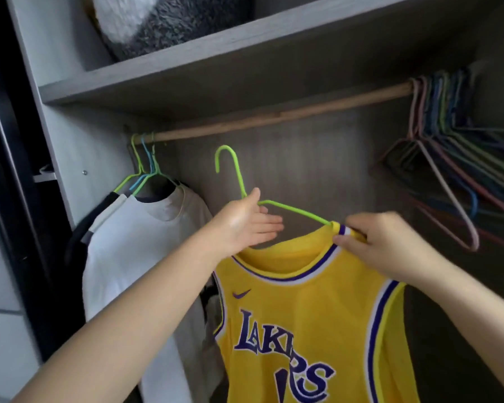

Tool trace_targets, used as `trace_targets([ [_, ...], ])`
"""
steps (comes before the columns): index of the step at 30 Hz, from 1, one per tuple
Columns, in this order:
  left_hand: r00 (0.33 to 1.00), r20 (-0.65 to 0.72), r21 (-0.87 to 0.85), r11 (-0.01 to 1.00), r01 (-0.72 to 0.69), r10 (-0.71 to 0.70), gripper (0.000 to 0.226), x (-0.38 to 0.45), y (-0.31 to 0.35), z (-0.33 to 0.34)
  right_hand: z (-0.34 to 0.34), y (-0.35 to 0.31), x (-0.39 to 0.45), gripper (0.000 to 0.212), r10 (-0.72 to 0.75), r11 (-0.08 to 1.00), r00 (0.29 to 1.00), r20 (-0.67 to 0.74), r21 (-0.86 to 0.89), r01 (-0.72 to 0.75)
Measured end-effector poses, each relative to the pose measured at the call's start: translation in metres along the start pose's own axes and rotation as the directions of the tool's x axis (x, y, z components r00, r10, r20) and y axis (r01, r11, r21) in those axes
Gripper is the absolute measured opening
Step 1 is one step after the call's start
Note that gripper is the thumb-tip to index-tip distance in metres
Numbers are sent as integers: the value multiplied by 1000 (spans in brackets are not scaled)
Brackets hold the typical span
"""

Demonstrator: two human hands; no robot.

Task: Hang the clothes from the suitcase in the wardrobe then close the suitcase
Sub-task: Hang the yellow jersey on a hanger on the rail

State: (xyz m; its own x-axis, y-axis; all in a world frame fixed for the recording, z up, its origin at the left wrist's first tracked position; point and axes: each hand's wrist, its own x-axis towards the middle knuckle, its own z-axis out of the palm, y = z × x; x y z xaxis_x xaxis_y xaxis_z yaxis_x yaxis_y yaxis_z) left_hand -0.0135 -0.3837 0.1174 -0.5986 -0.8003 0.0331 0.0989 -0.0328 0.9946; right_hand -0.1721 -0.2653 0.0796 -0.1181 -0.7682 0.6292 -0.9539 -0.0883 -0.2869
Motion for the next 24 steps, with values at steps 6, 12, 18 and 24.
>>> trace_targets([
  [6, 998, -58, -383, 923, -36, 15, 19, 19, -15, 20, 1, 0, 6, 39, 58, 989, 976, 209, -144, -28],
  [12, 992, -94, -351, 930, -114, 86, 19, 35, -25, 23, 10, 11, 18, 40, 100, 970, 952, 289, -240, -29],
  [18, 984, -175, -310, 948, -72, 17, 32, 48, -11, 12, 12, 13, 25, 50, -81, 994, 965, 250, -53, 97],
  [24, 949, -314, 98, 995, -6, 36, 39, 53, 15, -47, 32, 16, 86, 47, -12, 955, 997, -75, -298, -11],
])
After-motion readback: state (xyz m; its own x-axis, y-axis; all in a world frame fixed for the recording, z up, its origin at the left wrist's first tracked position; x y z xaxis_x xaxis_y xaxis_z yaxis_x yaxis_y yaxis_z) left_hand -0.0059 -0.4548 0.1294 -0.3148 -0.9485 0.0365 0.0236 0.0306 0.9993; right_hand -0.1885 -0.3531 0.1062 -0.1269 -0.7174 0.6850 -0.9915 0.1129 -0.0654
